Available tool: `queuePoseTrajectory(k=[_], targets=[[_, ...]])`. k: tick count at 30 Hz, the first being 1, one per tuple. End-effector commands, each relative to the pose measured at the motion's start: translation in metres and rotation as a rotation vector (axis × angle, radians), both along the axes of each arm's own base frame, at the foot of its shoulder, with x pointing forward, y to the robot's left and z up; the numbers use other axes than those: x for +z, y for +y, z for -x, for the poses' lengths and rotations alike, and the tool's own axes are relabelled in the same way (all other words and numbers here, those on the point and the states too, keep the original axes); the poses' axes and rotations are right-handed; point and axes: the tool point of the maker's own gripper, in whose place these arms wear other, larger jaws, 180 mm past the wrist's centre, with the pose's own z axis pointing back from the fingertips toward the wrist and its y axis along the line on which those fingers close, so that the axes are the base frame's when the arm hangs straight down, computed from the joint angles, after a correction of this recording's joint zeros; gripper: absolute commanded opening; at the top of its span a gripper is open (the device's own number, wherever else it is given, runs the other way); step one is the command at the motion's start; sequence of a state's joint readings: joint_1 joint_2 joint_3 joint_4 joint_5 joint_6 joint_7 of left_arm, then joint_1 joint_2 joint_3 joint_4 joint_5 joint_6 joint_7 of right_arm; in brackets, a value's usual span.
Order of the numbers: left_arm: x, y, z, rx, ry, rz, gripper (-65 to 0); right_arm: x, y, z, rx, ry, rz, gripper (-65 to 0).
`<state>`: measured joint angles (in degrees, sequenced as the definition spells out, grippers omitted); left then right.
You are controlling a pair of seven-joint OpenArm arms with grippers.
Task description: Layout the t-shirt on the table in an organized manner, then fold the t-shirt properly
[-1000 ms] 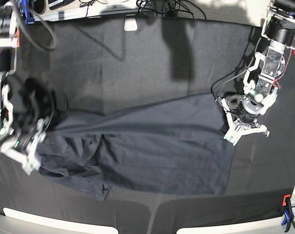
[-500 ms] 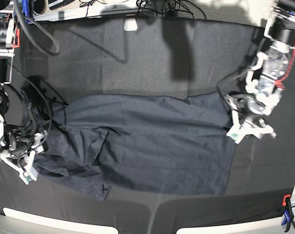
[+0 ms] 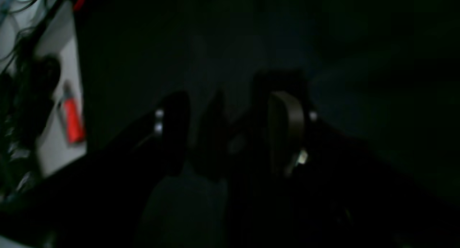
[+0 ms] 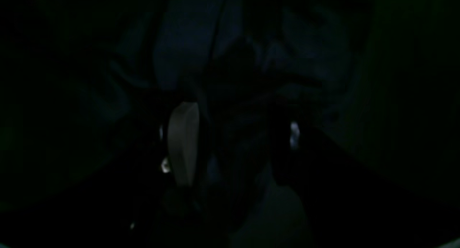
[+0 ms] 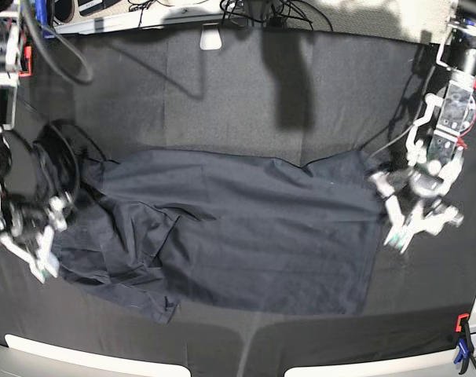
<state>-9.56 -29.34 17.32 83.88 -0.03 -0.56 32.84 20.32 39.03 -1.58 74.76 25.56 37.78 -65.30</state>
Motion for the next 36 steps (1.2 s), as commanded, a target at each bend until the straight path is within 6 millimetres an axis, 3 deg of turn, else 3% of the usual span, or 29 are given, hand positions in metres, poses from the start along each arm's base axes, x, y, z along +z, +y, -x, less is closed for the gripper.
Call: queuePoseTrajectory(k=[1,6,9,13,17,19,23,26,31,36], targets=[[0.029,-0.002,-0.014,-0.011,-0.09,0.006,-32.3,0.015,-0.011,-0.003,0.014,-0.029,0.029,-35.5],[0.052,-0.02,-0.016,-0.044,-0.141,0.073,-32.3,-0.011,-0.018,0.024,0.009,0.051,0.041,-35.5],[0.053,-0.026,-0.015,-0.046,-0.134,0.12,-32.3,-0.015,-0.025,0.027,0.009,0.054,0.081,-35.5],[0.047,-0.027,-0.01,-0.045,-0.11,0.135,-32.3,0.005,-0.064,0.007,-0.056,-0.064,0.292,-35.5],[0.04,-0.026,-0.006,-0.038,-0.087,0.129,-32.3,0.035,-0.09,-0.01,-0.203,-0.205,0.355,-35.5],[0.037,-0.026,-0.003,-0.038,-0.08,0.129,-32.3,0.035,-0.081,-0.013,-0.215,-0.201,0.285,-35.5],[0.036,-0.027,-0.002,-0.043,-0.082,0.132,-32.3,0.02,-0.027,-0.002,-0.106,-0.071,0.001,-35.5],[0.036,-0.027,-0.002,-0.046,-0.089,0.135,-32.3,0.017,-0.006,0.006,-0.06,-0.012,-0.1,-35.5],[0.037,-0.028,-0.002,-0.048,-0.092,0.136,-32.3,0.018,0.008,0.006,-0.047,-0.015,-0.176,-35.5],[0.037,-0.028,-0.002,-0.048,-0.092,0.136,-32.3,-0.006,0.016,0.024,-0.046,0.044,-0.191,-35.5]])
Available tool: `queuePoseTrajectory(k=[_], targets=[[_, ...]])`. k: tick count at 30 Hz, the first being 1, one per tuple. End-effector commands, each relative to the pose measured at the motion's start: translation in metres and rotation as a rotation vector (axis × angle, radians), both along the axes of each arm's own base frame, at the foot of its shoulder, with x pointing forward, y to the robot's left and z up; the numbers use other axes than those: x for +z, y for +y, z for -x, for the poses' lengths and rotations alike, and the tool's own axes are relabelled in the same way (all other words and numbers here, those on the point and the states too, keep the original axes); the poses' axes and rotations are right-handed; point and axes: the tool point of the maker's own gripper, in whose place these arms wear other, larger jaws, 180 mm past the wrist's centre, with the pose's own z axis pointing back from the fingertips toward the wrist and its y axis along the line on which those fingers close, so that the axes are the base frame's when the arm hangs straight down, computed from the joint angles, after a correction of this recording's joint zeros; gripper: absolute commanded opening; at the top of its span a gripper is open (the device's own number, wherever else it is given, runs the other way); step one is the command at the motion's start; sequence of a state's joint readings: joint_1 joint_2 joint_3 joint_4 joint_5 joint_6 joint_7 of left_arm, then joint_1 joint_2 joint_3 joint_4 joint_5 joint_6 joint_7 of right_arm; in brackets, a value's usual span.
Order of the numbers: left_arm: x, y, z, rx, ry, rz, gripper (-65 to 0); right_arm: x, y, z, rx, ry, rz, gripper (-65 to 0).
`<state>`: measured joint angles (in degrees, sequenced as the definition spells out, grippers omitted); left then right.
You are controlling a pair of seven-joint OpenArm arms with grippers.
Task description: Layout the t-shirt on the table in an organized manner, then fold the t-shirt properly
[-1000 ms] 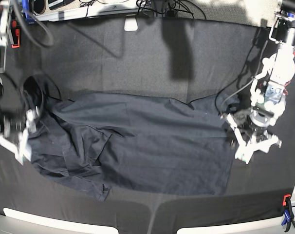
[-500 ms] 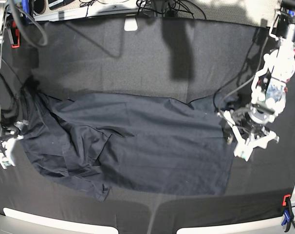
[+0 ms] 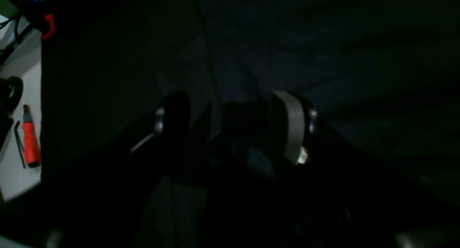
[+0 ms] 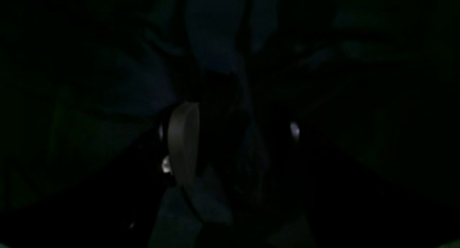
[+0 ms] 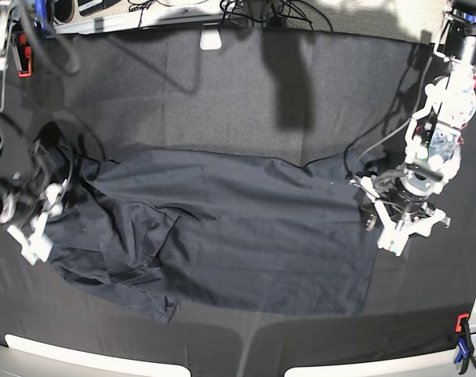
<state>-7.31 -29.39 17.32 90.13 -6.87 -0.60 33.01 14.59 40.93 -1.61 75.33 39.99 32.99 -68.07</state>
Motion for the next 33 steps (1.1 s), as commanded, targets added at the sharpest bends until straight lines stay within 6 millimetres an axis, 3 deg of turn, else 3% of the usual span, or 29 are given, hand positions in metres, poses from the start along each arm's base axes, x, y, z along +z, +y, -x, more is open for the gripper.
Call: queuePoseTrajectory(k=[1,6,11,18,23,28,33], targets=[[0.021,0.003,-0.011,-0.001,-0.07,-0.004,-32.3,0.011,-0.002,-0.007,0.02,-0.04,0.005,-35.5],[0.021,0.003,-0.011,-0.001,-0.07,-0.004,-32.3,-0.004,-0.017,-0.006,0.021,-0.029,0.167,-35.5],[0.021,0.003,-0.011,0.0,-0.07,-0.004,-32.3,0.008,-0.056,-0.013,0.007,-0.055,0.372,-35.5],[0.021,0.003,-0.011,0.0,-0.069,-0.004,-32.3,0.069,-0.085,-0.05,-0.028,-0.223,0.43,-35.5],[0.021,0.003,-0.011,0.001,-0.067,-0.005,-32.3,0.118,-0.125,-0.073,-0.198,-0.388,0.592,-35.5],[0.019,0.004,-0.01,0.001,-0.058,-0.021,-32.3,0.122,-0.115,-0.077,-0.211,-0.398,0.511,-35.5],[-0.011,-0.011,0.013,-0.21,0.133,-0.175,-32.4,0.123,-0.072,-0.079,0.035,-0.396,0.44,-35.5]])
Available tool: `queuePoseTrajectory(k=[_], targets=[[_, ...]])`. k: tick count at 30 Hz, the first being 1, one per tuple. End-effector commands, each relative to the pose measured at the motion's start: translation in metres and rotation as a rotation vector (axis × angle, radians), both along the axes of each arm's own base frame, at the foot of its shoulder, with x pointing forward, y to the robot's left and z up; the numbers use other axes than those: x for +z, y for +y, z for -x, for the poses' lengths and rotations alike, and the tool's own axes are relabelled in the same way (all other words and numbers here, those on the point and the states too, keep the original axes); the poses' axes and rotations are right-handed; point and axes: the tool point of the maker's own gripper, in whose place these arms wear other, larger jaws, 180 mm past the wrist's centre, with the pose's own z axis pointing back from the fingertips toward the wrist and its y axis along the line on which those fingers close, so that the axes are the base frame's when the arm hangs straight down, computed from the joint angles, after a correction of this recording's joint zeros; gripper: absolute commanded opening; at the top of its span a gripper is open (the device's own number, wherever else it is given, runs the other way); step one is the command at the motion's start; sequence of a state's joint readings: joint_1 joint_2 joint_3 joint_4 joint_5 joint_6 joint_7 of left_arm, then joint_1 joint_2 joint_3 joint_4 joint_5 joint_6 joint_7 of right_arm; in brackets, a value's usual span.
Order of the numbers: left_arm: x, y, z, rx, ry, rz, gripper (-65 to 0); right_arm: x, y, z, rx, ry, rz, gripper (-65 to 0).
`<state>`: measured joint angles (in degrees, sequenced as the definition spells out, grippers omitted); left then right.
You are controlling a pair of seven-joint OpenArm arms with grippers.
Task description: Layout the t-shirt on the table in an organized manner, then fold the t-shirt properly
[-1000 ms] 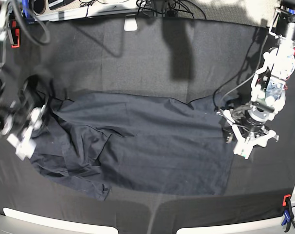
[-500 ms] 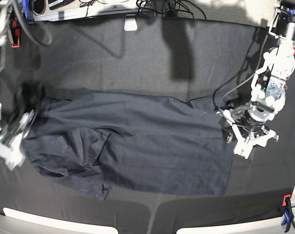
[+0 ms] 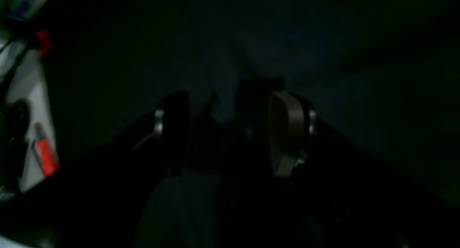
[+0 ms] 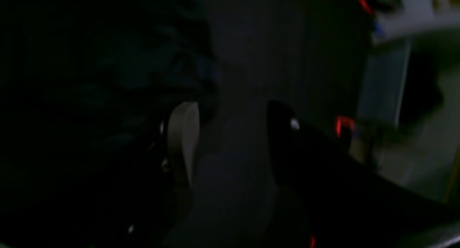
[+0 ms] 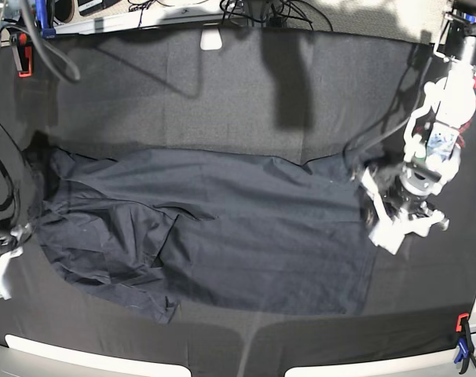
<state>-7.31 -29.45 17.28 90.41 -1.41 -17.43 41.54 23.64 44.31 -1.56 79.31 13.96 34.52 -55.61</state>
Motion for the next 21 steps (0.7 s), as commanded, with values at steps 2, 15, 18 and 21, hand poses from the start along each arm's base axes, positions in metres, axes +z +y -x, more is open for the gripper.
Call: queuePoseTrajectory(k=[2,15,18,21], targets=[[0.015,-0.006,-0.004,-0.046,-0.018,0.003,-32.4,0.036,0.009,-0.008,0.056,-0.067,0.023,-35.5],[0.043,-0.074,0.08,-0.231,-0.094,0.142,-32.4,0.02,0.03,0.015,0.094,0.019,0.015,-35.5],[0.03,-0.073,0.094,-0.253,-0.121,0.096,-33.1,0.022,0.04,0.018,0.128,0.009,0.025,-35.5],[0.023,-0.067,0.088,-0.197,-0.173,0.008,-33.1,0.021,0.052,0.024,0.167,0.005,0.035,-35.5]])
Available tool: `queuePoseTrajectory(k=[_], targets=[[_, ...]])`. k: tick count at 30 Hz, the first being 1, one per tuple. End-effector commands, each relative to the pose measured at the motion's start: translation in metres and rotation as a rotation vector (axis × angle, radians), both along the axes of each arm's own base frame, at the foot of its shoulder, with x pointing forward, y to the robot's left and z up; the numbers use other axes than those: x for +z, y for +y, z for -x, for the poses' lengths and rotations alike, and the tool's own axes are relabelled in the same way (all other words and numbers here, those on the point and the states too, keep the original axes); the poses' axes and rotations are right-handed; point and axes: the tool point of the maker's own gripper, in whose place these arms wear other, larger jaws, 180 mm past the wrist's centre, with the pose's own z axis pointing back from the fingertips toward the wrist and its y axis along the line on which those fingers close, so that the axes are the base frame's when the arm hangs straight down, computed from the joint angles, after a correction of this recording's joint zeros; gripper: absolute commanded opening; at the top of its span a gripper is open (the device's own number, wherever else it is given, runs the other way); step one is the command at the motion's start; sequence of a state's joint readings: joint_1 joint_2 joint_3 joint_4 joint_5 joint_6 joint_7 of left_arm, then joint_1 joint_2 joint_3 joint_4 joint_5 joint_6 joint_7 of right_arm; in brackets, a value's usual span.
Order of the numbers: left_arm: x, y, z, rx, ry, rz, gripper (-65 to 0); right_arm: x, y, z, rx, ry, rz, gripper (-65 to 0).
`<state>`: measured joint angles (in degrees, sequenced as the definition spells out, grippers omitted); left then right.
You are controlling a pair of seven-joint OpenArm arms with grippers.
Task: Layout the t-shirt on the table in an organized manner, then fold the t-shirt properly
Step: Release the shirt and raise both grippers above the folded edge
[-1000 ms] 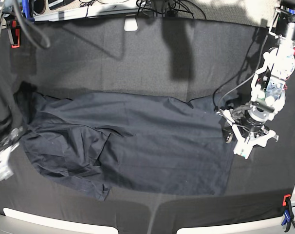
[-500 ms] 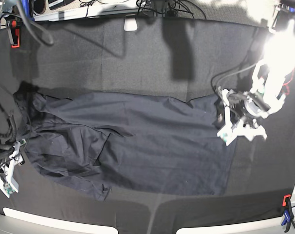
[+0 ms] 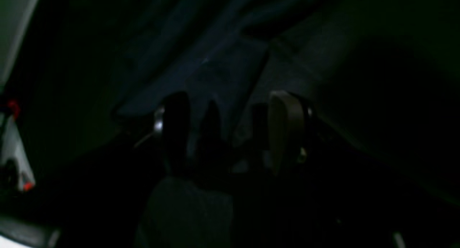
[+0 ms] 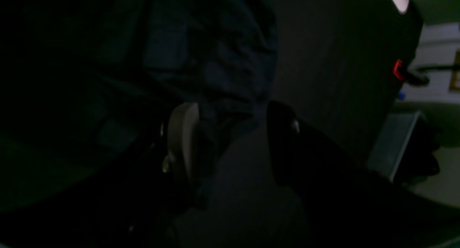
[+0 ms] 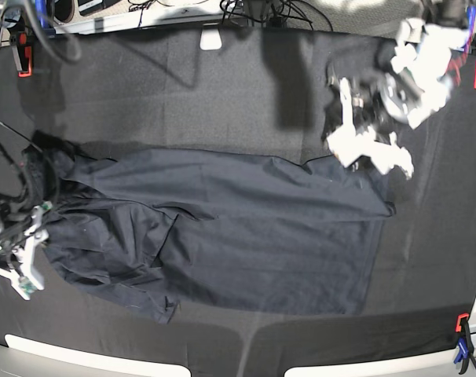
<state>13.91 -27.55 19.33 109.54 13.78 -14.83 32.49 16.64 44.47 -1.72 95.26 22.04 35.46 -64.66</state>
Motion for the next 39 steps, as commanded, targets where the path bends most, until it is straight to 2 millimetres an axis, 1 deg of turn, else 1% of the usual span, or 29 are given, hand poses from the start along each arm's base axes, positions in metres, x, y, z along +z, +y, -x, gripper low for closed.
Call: queuePoseTrajectory(k=[1,4,6,9,12,15,19,20,22,23,24,25,26,29,32,34,35,37,39], targets=[[0.009,-0.001,-0.01,0.011,-0.06,-0.011,-33.1,0.015,-0.003,-0.003,0.015,-0.038,0.027,-35.5],[-0.012,-0.015,-0.004,-0.007,-0.036,-0.047,-33.0,0.005,0.006,0.009,0.046,-0.015,0.034,-35.5],[-0.025,-0.017,-0.006,0.007,-0.054,-0.108,-33.0,-0.002,0.014,0.018,0.073,-0.001,0.038,-35.5],[-0.04,-0.007,-0.014,0.073,-0.074,-0.208,-33.0,-0.009,0.028,0.032,0.119,0.013,0.052,-35.5],[-0.052,0.005,-0.018,0.147,-0.055,-0.232,-33.0,-0.016,0.04,0.046,0.159,0.031,0.054,-35.5],[-0.056,0.013,-0.022,0.187,-0.067,-0.247,-33.0,-0.027,0.049,0.063,0.191,0.063,0.054,-35.5],[-0.051,0.016,-0.028,0.186,-0.101,-0.27,-33.1,-0.045,0.06,0.088,0.227,0.122,0.039,-35.5],[-0.048,0.013,-0.03,0.175,-0.118,-0.267,-34.2,-0.05,0.064,0.095,0.236,0.137,0.033,-35.5],[-0.044,0.006,-0.034,0.153,-0.143,-0.237,-39.9,-0.059,0.07,0.109,0.256,0.166,0.02,-35.5],[-0.042,0.003,-0.036,0.146,-0.152,-0.221,-44.6,-0.063,0.073,0.116,0.266,0.179,0.013,-35.5],[-0.041,0.001,-0.037,0.146,-0.152,-0.209,-51.0,-0.067,0.075,0.123,0.273,0.194,0.007,-35.5],[-0.041,0.001,-0.038,0.147,-0.152,-0.206,-59.5,-0.071,0.077,0.128,0.279,0.206,-0.002,-35.5],[-0.041,0.002,-0.039,0.149,-0.154,-0.209,-65.0,-0.076,0.079,0.134,0.284,0.221,-0.011,-35.5],[-0.043,0.01,-0.037,0.17,-0.14,-0.257,-65.0,-0.086,0.083,0.148,0.304,0.235,-0.031,-35.5],[-0.046,0.015,-0.035,0.19,-0.12,-0.275,-65.0,-0.092,0.086,0.146,0.344,0.17,-0.044,-35.5],[-0.046,0.016,-0.035,0.193,-0.116,-0.274,-65.0,-0.098,0.082,0.139,0.355,0.133,-0.056,-35.5],[-0.046,0.015,-0.035,0.193,-0.116,-0.274,-65.0,-0.103,0.075,0.135,0.356,0.118,-0.034,-35.5],[-0.046,0.015,-0.035,0.192,-0.116,-0.274,-65.0,-0.108,0.053,0.124,0.349,0.065,0.061,-35.5],[-0.046,0.015,-0.035,0.193,-0.116,-0.273,-65.0,-0.11,0.025,0.115,0.31,0.023,0.18,-35.5]])
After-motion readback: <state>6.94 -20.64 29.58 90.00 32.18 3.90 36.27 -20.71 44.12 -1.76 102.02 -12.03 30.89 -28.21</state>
